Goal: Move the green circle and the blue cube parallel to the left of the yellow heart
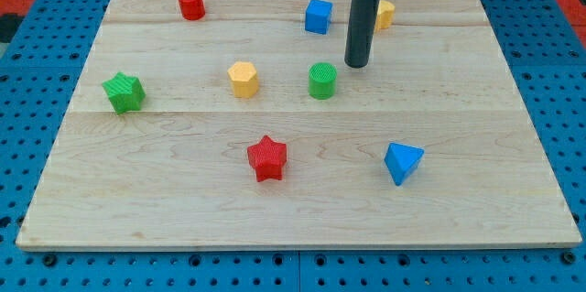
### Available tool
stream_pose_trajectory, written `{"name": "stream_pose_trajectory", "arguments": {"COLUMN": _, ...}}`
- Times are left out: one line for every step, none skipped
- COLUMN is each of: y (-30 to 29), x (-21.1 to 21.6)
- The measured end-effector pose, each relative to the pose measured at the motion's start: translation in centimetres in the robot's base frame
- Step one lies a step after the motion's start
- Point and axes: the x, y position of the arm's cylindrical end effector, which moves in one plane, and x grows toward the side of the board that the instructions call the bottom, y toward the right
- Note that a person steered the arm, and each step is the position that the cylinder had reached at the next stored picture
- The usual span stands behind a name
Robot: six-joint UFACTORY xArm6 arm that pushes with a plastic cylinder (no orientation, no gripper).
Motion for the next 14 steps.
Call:
{"name": "stream_pose_trajectory", "arguments": {"y": 0.0, "x": 0.5}}
{"name": "stream_pose_trajectory", "arguments": {"y": 0.0, "x": 1.5}}
{"name": "stream_pose_trajectory", "arguments": {"y": 0.4, "x": 5.0}}
{"name": "stream_pose_trajectory", "arguments": {"y": -0.8, "x": 6.1}}
{"name": "stream_pose_trajectory", "arguments": {"y": -10.7, "x": 2.8}}
{"name": "stream_pose_trajectory", "arguments": {"y": -11.7, "x": -1.0}}
{"name": "stream_pose_trajectory", "arguments": {"y": -10.0, "x": -1.7}}
{"name": "stream_pose_trajectory", "arguments": {"y": -8.3, "x": -1.9}}
{"name": "stream_pose_trajectory", "arguments": {"y": -7.6, "x": -2.4}}
{"name": "stream_pose_trajectory", "arguments": {"y": -12.4, "x": -4.5}}
{"name": "stream_pose_trajectory", "arguments": {"y": -14.6, "x": -5.5}}
{"name": "stream_pose_trajectory", "arguments": {"y": -12.7, "x": -2.8}}
{"name": "stream_pose_trajectory", "arguments": {"y": -9.4, "x": -2.4}}
{"name": "stream_pose_trajectory", "arguments": {"y": -8.9, "x": -5.7}}
